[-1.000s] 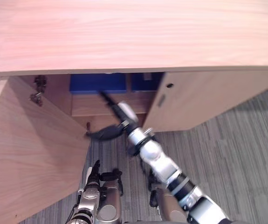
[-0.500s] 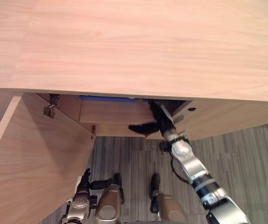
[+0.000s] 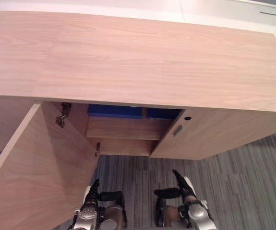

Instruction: Walk over to the cabinet, pick up the folder, carry it to the office cabinet, place the folder inside the office cabinet, then close the office cabinet door

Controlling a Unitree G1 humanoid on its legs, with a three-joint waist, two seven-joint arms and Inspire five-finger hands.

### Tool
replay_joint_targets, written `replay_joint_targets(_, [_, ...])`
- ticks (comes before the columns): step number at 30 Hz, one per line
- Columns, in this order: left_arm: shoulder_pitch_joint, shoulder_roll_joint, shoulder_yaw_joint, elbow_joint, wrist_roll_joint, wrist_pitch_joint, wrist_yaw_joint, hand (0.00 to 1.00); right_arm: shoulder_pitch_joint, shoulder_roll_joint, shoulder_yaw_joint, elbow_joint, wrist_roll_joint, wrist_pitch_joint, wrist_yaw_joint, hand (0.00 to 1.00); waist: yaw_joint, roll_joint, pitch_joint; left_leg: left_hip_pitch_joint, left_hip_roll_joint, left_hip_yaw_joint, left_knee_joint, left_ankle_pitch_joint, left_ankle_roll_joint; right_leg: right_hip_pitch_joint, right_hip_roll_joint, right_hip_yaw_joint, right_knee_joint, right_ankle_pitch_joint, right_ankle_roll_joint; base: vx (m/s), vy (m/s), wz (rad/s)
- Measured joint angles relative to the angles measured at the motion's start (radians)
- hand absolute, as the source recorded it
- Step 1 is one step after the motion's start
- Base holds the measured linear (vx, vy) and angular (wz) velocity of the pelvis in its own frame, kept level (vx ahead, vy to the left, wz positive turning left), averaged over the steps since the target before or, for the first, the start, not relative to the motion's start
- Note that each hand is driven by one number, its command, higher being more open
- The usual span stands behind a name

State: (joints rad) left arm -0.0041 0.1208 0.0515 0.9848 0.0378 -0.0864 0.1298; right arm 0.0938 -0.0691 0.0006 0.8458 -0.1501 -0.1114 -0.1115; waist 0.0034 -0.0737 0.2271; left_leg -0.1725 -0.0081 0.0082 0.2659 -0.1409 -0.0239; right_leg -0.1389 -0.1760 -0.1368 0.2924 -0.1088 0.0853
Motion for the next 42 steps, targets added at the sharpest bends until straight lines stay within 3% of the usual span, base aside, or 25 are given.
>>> replay_joint_targets(2, [0.001,0.003,0.012,0.001,-0.034,0.002,0.012,1.00,0.005,0.007,-0.039,0.013,0.050,0.013,-0.026,1.00,-0.012,-0.011,-0.007,-0.049,-0.020,-0.060,0.054,-0.007,-0.009,-0.004,-0.004,0.016,0.023,-0.068,0.028,-0.13,-0.118,0.97])
replay_joint_targets(6, [0.022,-0.022,0.082,0.003,-0.097,0.004,0.042,1.00,0.007,0.025,-0.080,0.043,0.072,0.022,-0.052,1.00,0.008,-0.008,-0.031,-0.050,-0.005,-0.126,0.048,0.022,-0.031,0.013,0.026,-0.035,0.041,-0.101,0.016,-0.09,-0.155,0.50])
replay_joint_targets(8, [0.024,-0.038,0.102,0.001,-0.099,0.003,0.045,1.00,0.006,0.039,-0.106,0.050,0.074,0.023,-0.064,1.00,0.007,-0.005,-0.046,-0.050,-0.005,-0.170,-0.013,0.071,-0.043,0.019,0.040,-0.062,0.020,-0.101,0.007,0.00,-0.195,0.72])
replay_joint_targets(10, [0.017,-0.055,0.126,-0.013,-0.122,0.003,0.063,1.00,-0.003,0.047,-0.128,0.052,0.082,0.032,-0.083,1.00,0.006,-0.001,-0.046,-0.062,0.000,-0.222,-0.100,0.151,-0.059,0.014,0.052,-0.115,0.002,-0.081,-0.028,0.00,-0.164,1.00])
replay_joint_targets(12, [0.017,-0.070,0.153,-0.028,-0.146,0.004,0.075,1.00,-0.015,0.054,-0.154,0.052,0.088,0.034,-0.098,1.00,0.005,0.002,-0.046,-0.063,0.013,-0.198,-0.196,0.243,-0.068,0.011,0.052,-0.152,-0.016,-0.066,-0.052,-0.05,-0.092,0.95])
replay_joint_targets(13, [0.020,-0.080,0.162,-0.037,-0.158,0.003,0.081,1.00,-0.025,0.058,-0.174,0.048,0.088,0.034,-0.109,1.00,0.008,0.010,-0.055,-0.062,0.036,-0.106,-0.242,0.264,-0.057,0.010,0.056,-0.179,-0.050,-0.050,-0.069,-0.08,-0.038,0.76])
replay_joint_targets(15, [0.017,-0.089,0.208,-0.037,-0.170,0.009,0.089,1.00,-0.048,0.066,-0.220,0.033,0.090,0.034,-0.125,1.00,0.006,0.012,-0.054,-0.079,0.064,0.096,-0.100,0.158,-0.011,0.020,0.035,-0.229,-0.051,-0.046,-0.072,-0.07,-0.019,0.71])
replay_joint_targets(17, [0.030,-0.106,0.250,-0.041,-0.180,0.007,0.110,1.00,-0.039,0.063,-0.242,0.006,0.091,0.033,-0.135,1.00,0.003,0.024,-0.058,-0.036,0.077,0.189,-0.068,0.119,-0.003,0.049,0.018,-0.252,-0.046,-0.047,-0.068,-0.04,0.031,0.53])
replay_joint_targets(20, [0.059,-0.097,0.302,-0.123,-0.201,0.009,0.136,1.00,-0.036,0.060,-0.256,-0.012,0.091,0.031,-0.138,1.00,0.008,0.039,-0.065,0.018,0.046,0.181,-0.191,0.170,0.016,0.065,0.021,-0.247,-0.081,-0.043,-0.046,-0.06,0.086,0.33])
replay_joint_targets(22, [0.100,-0.065,0.318,-0.267,-0.205,0.008,0.175,1.00,-0.021,0.061,-0.258,-0.022,0.091,0.029,-0.141,1.00,0.007,0.049,-0.068,0.071,0.024,0.144,-0.315,0.223,0.011,0.087,0.029,-0.236,-0.113,-0.044,-0.042,-0.08,0.062,0.48])
replay_joint_targets(24, [0.122,-0.039,0.334,-0.383,-0.203,0.003,0.202,1.00,0.011,0.063,-0.258,-0.036,0.090,0.029,-0.143,1.00,0.007,0.061,-0.073,0.089,0.020,0.127,-0.359,0.240,0.011,0.104,0.042,-0.226,-0.130,-0.046,-0.040,-0.05,0.010,0.44])
replay_joint_targets(30, [0.141,0.025,0.345,-0.616,-0.150,-0.025,0.252,1.00,0.065,0.059,-0.258,-0.036,0.088,0.029,-0.146,1.00,0.010,0.081,-0.086,0.113,0.013,0.100,-0.359,0.252,0.018,0.157,0.057,-0.226,-0.167,-0.029,-0.037,0.05,-0.024,0.12])
replay_joint_targets(32, [0.141,0.117,0.370,-0.650,-0.138,-0.027,0.205,1.00,0.071,0.049,-0.258,-0.037,0.091,0.029,-0.136,1.00,0.002,0.078,-0.087,0.118,0.013,0.094,-0.358,0.251,0.017,0.167,0.062,-0.226,-0.175,-0.028,-0.037,0.06,-0.024,0.07])
replay_joint_targets(34, [0.161,0.266,0.374,-0.669,-0.176,-0.065,0.132,1.00,0.079,0.034,-0.252,-0.036,0.091,0.029,-0.118,1.00,0.007,0.078,-0.088,0.127,0.022,0.093,-0.354,0.250,0.015,0.181,0.071,-0.209,-0.189,-0.028,-0.037,0.08,-0.064,0.01])
replay_joint_targets(35, [0.158,0.295,0.374,-0.688,-0.169,-0.076,0.143,1.00,0.080,0.026,-0.249,-0.031,0.091,0.029,-0.113,1.00,0.011,0.079,-0.088,0.132,0.023,0.094,-0.354,0.250,0.014,0.185,0.075,-0.190,-0.191,-0.027,-0.038,0.06,-0.060,0.00])
replay_joint_targets(42, [0.134,0.299,0.363,-0.734,-0.094,-0.096,0.180,1.00,0.075,0.021,-0.228,-0.022,0.091,0.014,-0.080,1.00,0.019,0.083,-0.090,0.145,0.033,0.121,-0.360,0.246,0.008,0.188,0.088,-0.131,-0.205,-0.013,-0.052,-0.04,0.007,-0.13])
